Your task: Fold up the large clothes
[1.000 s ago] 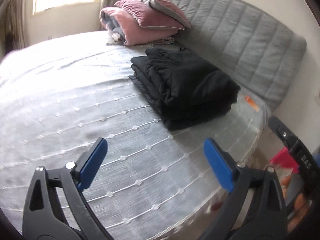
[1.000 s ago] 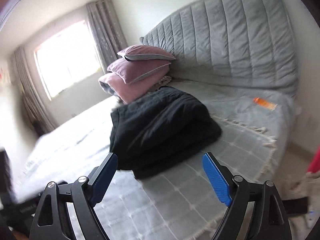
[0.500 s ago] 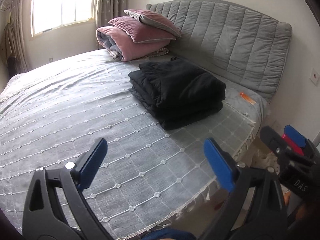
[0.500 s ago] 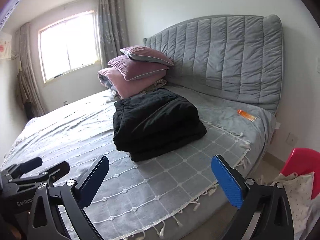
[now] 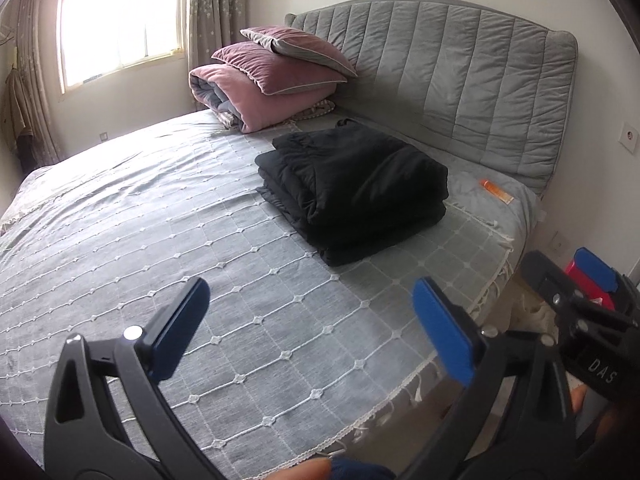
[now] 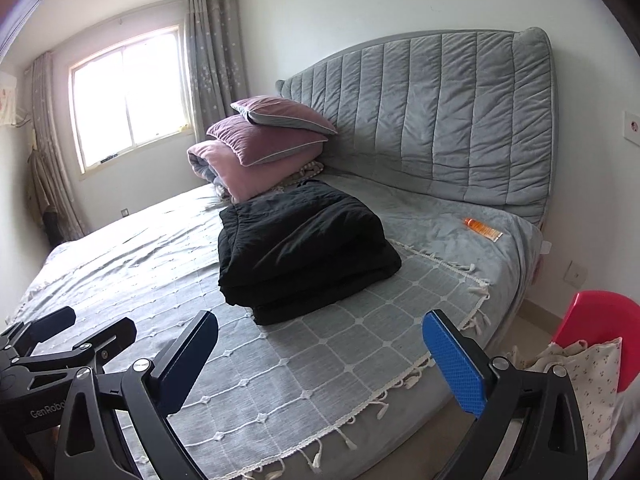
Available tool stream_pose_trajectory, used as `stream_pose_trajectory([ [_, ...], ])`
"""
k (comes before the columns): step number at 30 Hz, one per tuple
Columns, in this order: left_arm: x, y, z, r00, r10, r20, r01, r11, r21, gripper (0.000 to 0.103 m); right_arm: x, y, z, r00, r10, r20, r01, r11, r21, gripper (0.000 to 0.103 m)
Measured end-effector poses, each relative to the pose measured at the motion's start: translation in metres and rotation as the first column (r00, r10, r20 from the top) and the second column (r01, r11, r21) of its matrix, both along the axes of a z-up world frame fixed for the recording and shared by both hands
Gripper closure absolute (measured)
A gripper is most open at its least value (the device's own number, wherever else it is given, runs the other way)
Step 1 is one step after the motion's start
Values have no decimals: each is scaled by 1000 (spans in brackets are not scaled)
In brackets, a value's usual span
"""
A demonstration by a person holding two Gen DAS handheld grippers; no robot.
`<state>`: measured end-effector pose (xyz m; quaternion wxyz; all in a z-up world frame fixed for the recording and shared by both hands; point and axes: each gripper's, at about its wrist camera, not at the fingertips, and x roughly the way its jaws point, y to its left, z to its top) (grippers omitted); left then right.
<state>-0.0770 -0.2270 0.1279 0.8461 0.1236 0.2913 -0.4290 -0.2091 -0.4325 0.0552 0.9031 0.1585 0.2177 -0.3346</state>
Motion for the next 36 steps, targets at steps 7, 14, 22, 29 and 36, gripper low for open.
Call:
stream_pose_trajectory([
  [7,5,0,-1,1000,20,-17,-20,1000,-5,2,1,0,1,1000,-5,-4,5,1000,-7,0],
  [14,12,0,-1,1000,20,-8,-20,1000,3,0,4,7,6,1000,-19,6,19,1000,-13,0],
  [22,14,-1,-1,1000,21,8,-21,1000,12,0,8,12,5,1000,-30,8,31,1000,-8,0],
  [29,13,-3,-5,1000,8,-6,-8,1000,20,0,13,15,2,999,-35,-14,35,999,-9,0],
  [36,11,-5,-3,1000,-5,0,5,1000,22,0,13,14,-1,999,-45,-23,45,999,-2,0],
])
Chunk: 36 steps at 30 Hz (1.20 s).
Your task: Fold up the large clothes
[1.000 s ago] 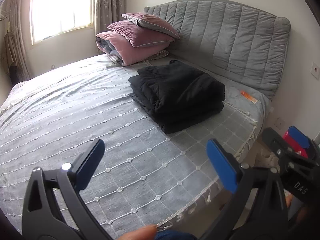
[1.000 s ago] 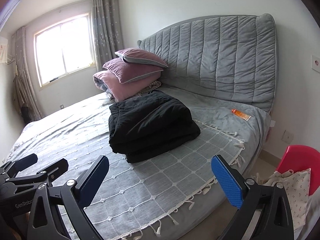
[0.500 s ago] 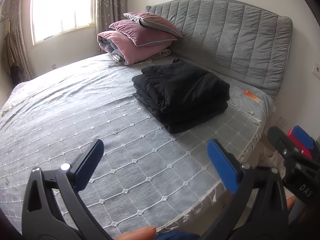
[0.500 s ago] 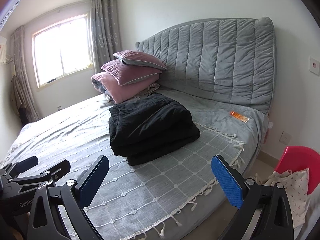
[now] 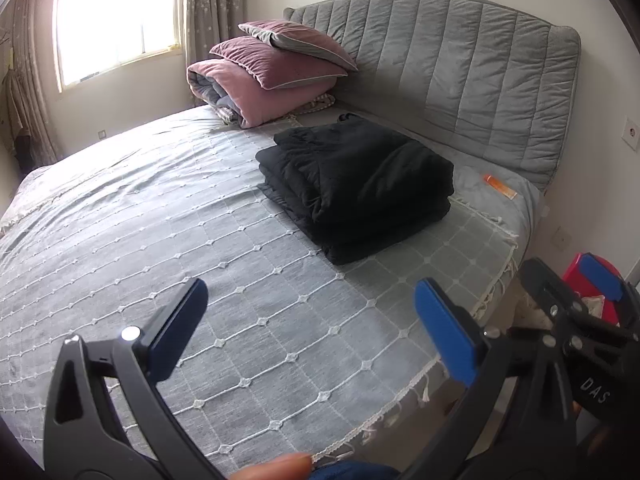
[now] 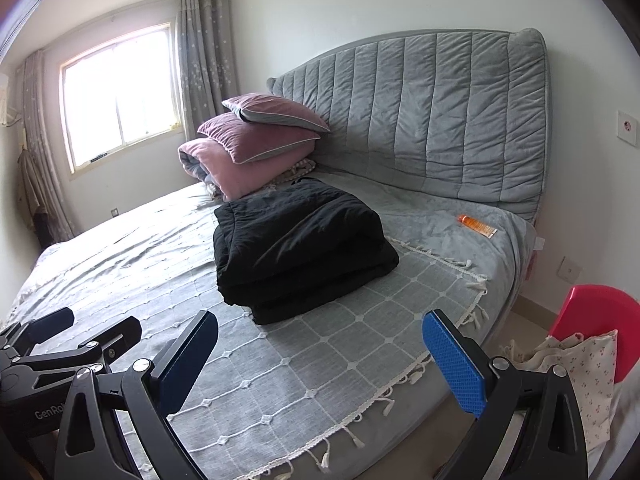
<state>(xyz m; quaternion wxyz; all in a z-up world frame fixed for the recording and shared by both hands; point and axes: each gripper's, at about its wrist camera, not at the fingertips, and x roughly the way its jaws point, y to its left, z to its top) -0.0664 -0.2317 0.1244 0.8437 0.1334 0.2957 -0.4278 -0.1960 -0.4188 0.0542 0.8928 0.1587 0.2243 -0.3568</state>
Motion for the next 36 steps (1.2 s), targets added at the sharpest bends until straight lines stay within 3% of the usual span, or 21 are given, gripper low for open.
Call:
stream_pose_trajectory([
  [36,1,-12,-2,1000,-2,-7,2,1000,22,0,-3,-8,-5,1000,-10,-9,11,1000,12,0],
])
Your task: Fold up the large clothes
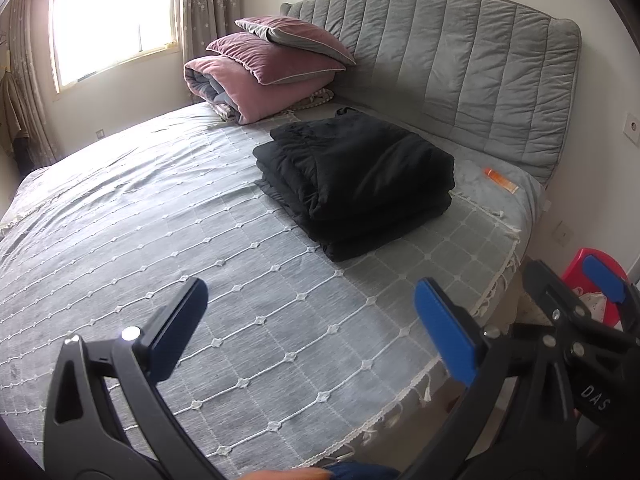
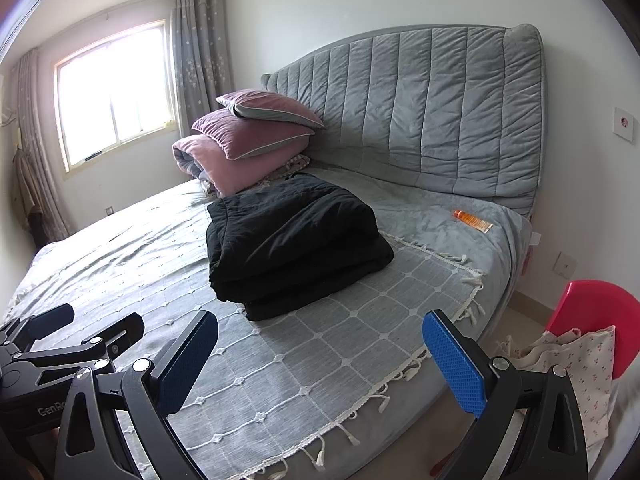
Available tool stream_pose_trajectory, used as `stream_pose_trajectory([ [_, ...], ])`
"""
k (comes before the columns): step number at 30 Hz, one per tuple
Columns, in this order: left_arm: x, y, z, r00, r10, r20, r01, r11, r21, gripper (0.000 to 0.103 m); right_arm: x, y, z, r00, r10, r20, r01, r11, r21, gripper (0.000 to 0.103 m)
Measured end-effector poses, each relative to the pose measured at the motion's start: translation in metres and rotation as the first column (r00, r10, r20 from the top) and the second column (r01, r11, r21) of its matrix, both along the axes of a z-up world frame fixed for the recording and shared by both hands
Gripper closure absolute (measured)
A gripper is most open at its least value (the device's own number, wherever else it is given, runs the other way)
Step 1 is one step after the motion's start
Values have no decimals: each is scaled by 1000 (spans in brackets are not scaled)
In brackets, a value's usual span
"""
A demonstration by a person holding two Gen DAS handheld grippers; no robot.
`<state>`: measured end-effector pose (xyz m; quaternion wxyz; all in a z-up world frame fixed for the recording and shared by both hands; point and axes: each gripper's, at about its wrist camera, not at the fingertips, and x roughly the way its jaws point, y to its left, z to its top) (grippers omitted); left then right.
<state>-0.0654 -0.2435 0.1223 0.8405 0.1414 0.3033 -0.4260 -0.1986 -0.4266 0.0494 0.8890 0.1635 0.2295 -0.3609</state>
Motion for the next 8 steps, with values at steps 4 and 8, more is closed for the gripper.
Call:
stream_pose_trajectory([
  [4,0,0,0,1000,-1,0,1,1000,-2,0,0,-2,-1,1000,1,0,-1,1000,2,0],
  [8,2,-1,-4,1000,-5,1,5,1000,-4,0,1,-3,-1,1000,0,-1,0,1000,-1,0],
])
